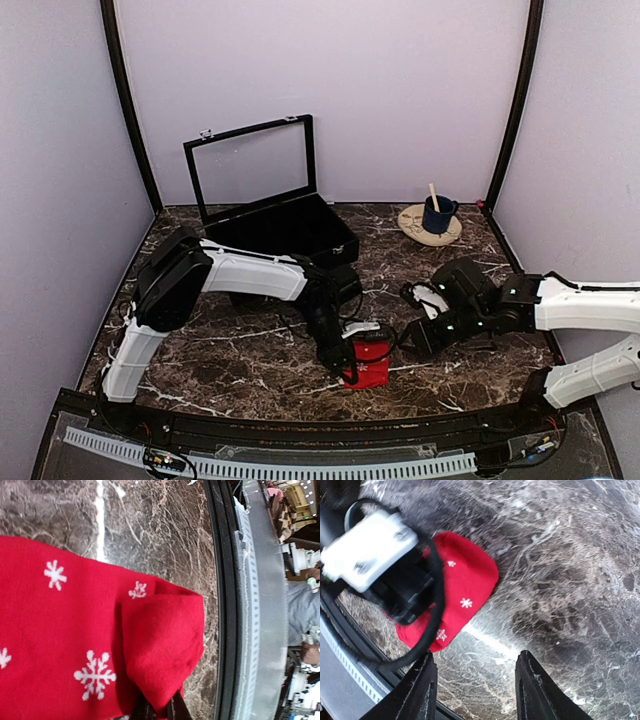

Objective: Roll the socks
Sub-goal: Roll the sock at the center of the board.

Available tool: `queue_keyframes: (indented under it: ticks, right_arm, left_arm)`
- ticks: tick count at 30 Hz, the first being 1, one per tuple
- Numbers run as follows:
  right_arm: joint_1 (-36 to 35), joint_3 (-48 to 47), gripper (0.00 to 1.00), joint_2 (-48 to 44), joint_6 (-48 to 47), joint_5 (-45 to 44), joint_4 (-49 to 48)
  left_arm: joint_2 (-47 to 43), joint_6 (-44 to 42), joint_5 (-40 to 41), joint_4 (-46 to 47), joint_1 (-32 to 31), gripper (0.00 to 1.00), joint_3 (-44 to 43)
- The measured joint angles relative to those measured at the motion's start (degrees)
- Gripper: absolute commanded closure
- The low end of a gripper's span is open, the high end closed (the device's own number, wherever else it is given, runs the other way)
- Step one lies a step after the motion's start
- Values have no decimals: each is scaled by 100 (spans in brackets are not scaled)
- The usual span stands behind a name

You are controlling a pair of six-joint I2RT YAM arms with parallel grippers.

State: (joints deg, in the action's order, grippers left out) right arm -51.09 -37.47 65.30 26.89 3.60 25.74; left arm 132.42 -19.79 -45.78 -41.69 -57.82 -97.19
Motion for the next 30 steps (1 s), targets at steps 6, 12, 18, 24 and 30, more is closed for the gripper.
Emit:
queue_keyframes:
  ticks: [6, 12, 18, 24, 30]
  right_arm:
    - [-798, -2, 53, -13, 63, -450, 59]
    - [-1547, -116, 54, 210, 15, -881, 146]
    - [-2131, -240, 54, 424, -177, -1161, 149]
    - [-2577, -435, 54, 813, -468, -1408, 138]
    - [-2809, -520, 53, 1169, -772, -1591, 103]
  left_arm:
    - [144, 35, -444, -293, 98, 100, -48]
    - [297, 59, -610, -496, 109, 100, -229]
    - [409, 63, -737, -612, 109, 100, -354]
    - [459, 66, -824, -649, 122, 100, -396]
    - [483, 66, -890, -662, 149, 100, -402]
